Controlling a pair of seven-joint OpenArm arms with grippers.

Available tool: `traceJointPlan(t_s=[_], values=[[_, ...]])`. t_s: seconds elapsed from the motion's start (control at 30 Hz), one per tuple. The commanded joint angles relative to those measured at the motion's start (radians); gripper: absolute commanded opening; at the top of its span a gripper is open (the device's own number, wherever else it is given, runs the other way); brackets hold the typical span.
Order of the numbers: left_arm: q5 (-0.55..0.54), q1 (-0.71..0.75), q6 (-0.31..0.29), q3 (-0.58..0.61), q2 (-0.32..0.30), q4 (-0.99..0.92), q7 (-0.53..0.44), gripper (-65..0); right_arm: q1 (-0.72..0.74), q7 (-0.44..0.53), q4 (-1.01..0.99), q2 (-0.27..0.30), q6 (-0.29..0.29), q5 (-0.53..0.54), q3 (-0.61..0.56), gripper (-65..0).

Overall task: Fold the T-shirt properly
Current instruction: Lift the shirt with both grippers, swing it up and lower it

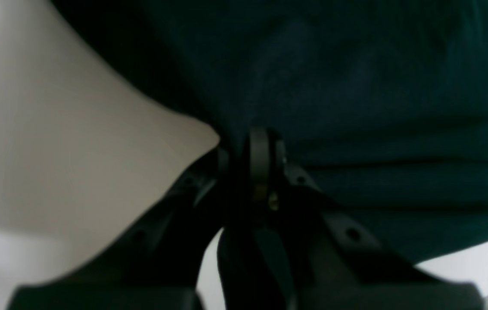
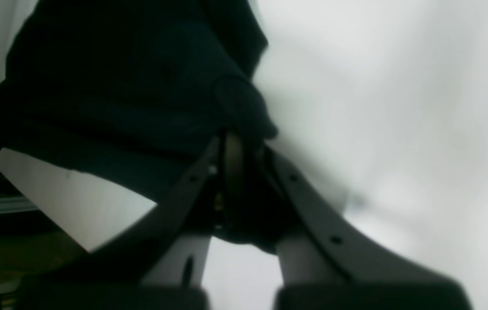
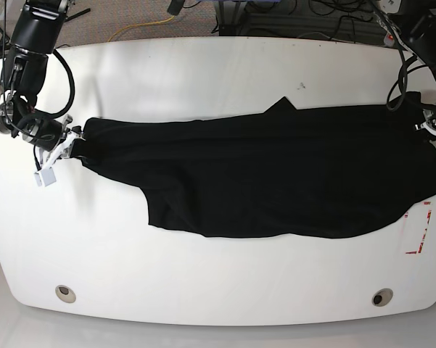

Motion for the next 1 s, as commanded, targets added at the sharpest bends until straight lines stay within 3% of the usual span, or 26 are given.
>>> traceJointPlan(t_s=[0.0,0.17,0.33,0.47,0.77,0.97], values=[[-0.014,-0.029,-0.002,0.116,-0.027,0.147,-0.019,-64.3,0.052,0.041,0.027,0.015,0.006,0.010,0.011,-65.0],[-0.008,-0.068,-0.002,0.295,0.048,0.371,-0.022,-64.3,0.130,0.082,0.021,0.013,0.006,0.008,0.006,-65.0],[-0.005,-0.123,-0.002,0.467,0.051,0.552,-0.024,-64.4,0.222,0.090,0.018,0.013,0.006,0.007,0.005,-65.0],[0.035,-0.198,-0.002,0.550,0.056,0.653,-0.022,-64.4,0.323,0.090,-0.023,0.018,0.006,-0.061,0.003,-65.0],[0.055,-0.457,-0.002,0.611,0.056,0.679,-0.018,-64.4,0.564,0.091,-0.063,0.055,0.006,-0.205,0.000,-65.0],[0.055,-0.677,-0.002,0.611,0.050,0.670,0.016,-64.4,0.793,0.090,-0.091,0.151,0.006,-0.243,-0.127,-65.0]])
